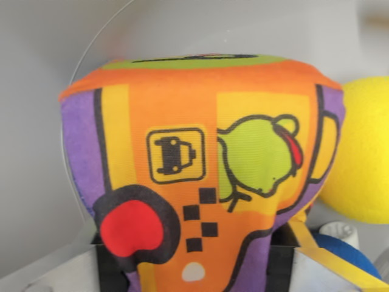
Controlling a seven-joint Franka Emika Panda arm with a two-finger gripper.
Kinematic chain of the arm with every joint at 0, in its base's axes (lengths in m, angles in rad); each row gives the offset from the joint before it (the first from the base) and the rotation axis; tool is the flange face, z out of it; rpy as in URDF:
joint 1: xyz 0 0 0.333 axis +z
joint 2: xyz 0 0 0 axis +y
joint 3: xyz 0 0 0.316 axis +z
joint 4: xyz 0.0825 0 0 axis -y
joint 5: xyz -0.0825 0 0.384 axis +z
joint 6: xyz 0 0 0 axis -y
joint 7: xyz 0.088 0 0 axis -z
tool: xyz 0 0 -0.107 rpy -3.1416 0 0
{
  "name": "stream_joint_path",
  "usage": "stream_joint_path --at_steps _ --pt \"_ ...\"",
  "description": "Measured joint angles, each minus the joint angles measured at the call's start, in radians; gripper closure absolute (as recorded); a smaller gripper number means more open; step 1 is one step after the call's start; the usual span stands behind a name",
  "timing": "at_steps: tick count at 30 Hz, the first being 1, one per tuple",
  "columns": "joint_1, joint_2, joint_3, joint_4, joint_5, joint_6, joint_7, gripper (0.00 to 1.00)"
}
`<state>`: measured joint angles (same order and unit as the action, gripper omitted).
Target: Pick an object from the bin
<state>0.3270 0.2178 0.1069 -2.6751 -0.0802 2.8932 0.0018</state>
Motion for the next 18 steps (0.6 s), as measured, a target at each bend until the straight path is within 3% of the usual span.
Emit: stream_joint_path --at_steps 18 --pt "0.000 -0.006 0.000 0.000 0.002 -0.005 -0.002 1.00"
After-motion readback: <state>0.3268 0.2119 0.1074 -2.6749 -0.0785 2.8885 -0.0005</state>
